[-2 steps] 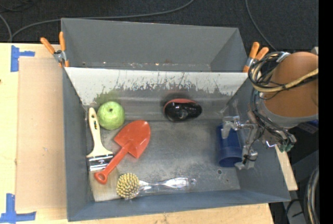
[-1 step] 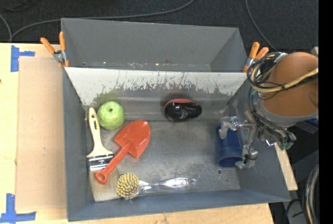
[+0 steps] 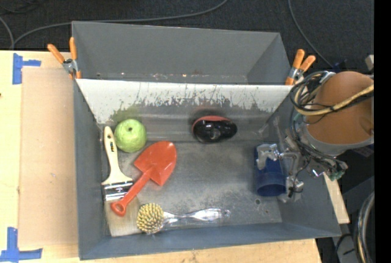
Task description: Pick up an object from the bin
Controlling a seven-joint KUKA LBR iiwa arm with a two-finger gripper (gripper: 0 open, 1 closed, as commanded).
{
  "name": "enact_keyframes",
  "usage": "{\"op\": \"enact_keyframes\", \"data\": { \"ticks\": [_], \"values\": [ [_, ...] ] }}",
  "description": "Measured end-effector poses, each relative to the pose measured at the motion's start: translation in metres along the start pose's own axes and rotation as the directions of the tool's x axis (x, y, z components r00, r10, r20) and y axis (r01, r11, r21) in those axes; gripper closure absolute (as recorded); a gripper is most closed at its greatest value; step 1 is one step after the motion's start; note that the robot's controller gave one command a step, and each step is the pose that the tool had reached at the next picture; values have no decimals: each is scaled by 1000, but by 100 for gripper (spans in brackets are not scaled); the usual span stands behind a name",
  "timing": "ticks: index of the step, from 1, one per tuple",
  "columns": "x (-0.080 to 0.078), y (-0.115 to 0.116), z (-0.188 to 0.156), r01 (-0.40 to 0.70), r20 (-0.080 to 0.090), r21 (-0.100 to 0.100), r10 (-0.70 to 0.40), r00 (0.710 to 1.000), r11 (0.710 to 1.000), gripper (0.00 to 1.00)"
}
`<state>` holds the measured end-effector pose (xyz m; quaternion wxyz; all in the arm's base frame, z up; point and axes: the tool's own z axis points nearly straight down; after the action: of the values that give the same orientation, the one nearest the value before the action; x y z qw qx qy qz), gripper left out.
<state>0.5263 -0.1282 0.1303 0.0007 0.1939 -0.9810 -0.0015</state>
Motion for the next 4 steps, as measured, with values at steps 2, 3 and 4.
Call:
{"op": "enact_keyframes", "data": {
  "ticks": [2, 3, 4],
  "values": [
    [17, -21, 16, -327, 5, 0, 327, 945, 945, 100],
    [-13, 8, 23, -305, 13, -5, 305, 952, 952, 100],
    [-6, 10, 44, -255, 16, 4, 255, 967, 967, 100]
  ]
}}
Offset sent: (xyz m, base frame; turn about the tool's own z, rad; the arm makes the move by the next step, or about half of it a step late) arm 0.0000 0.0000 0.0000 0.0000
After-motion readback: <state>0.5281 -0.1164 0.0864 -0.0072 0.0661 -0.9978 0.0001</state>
